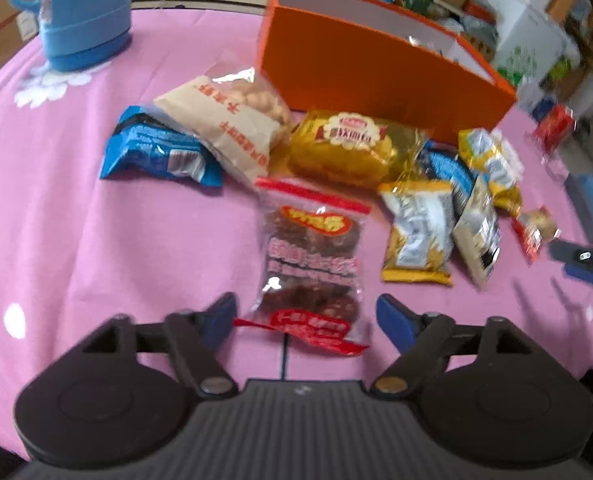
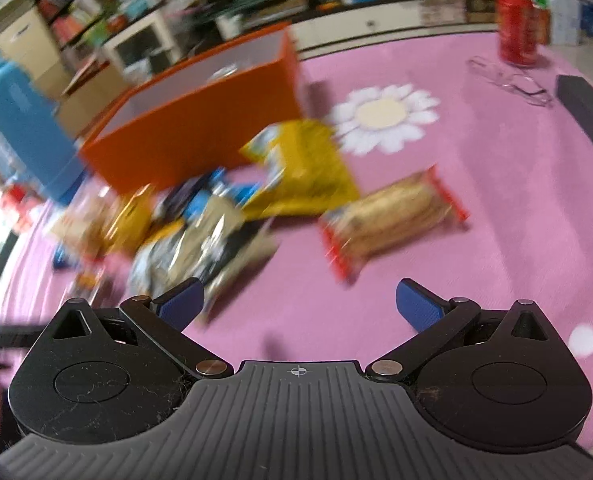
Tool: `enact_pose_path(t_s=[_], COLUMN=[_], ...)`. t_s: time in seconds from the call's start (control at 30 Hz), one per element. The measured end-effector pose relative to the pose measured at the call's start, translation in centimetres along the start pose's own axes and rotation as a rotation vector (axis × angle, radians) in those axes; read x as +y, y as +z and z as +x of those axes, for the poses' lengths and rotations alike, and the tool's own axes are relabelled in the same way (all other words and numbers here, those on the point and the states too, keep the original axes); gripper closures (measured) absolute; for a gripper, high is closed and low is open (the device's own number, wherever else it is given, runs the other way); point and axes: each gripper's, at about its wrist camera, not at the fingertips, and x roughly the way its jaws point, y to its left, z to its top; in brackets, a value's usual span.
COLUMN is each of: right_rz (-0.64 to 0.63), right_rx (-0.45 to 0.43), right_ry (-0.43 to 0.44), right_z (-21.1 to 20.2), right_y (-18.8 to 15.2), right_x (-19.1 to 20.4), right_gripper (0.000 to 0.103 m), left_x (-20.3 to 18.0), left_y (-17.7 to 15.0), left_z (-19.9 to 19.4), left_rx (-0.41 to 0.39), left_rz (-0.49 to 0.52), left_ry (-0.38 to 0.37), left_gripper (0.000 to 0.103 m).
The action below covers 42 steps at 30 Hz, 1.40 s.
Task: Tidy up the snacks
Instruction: 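Move both tools back over the remaining snacks, then grasp the red-wrapped biscuit roll with the right tool while the left tool grasps the red date bag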
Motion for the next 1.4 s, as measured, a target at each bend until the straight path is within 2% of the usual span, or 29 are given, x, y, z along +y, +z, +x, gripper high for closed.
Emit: enact_pose_path(t_s=[0.13, 0.23, 0.3, 0.4, 0.5, 0.63, 0.8, 1.07, 1.17, 1.27, 1.4], right_rz=[0.036, 0.014, 0.002, -0.038, -0.062, -0.093, -0.124, -0.136, -0.177, -0.268, -0.271], right_rx=[0.038, -0.031, -0.056, -0.048, 0.001, 0.019, 0.028, 0.036, 0.045, 0.056, 0.060], right_ry=[-0.009, -0.087, -0.077, -0.080, -0.083, -0.044, -0.054, 0.001, -0.019, -0.082, -0.105], right_z=[1.7, 0.8, 0.4, 1.7, 4.0, 4.8, 5.4, 4.9, 5.1, 5.7, 5.9], right_y=[1.9, 2.6, 3.5, 4.8, 5.5, 4.5, 3.4, 2.5, 2.2, 1.5, 1.6], right_x=[-1.8, -2.8, -3.4, -3.7, -3.8, -2.8, -2.1, -1.2, -0.5, 0.6, 1.0], right_gripper=[0.009, 0.009, 0.009, 0.009, 0.009, 0.009, 0.009, 0.009, 0.009, 0.009, 0.009], left_x=[-0.4, -0.9, -1.3, -1.8, -2.2, -2.5, -3.0, -2.6, -2.8, -3.2, -3.5], left_y=[0.1, 0.4, 0.7, 1.0, 0.9, 0.7, 0.6, 0.6, 0.5, 0.6, 0.6], left_z=[-0.5, -0.6, -0.2, 0.8, 1.5, 2.2, 2.5, 2.4, 2.5, 2.7, 3.0], left_rx=[-0.027, -0.038, -0.041, -0.024, -0.008, 0.000, -0.006, -0.005, -0.010, -0.013, -0.017], left_rz=[-0.019, 0.015, 0.052, 0.082, 0.090, 0.118, 0.156, 0.144, 0.159, 0.185, 0.203], left_ry=[-0.023, -0.030, -0.016, 0.002, -0.006, -0.006, 0.020, 0.016, 0.025, 0.050, 0.069], left_gripper=[0.018, 0.015, 0.013, 0.012, 0.012, 0.010, 0.010, 0.010, 0.010, 0.010, 0.010])
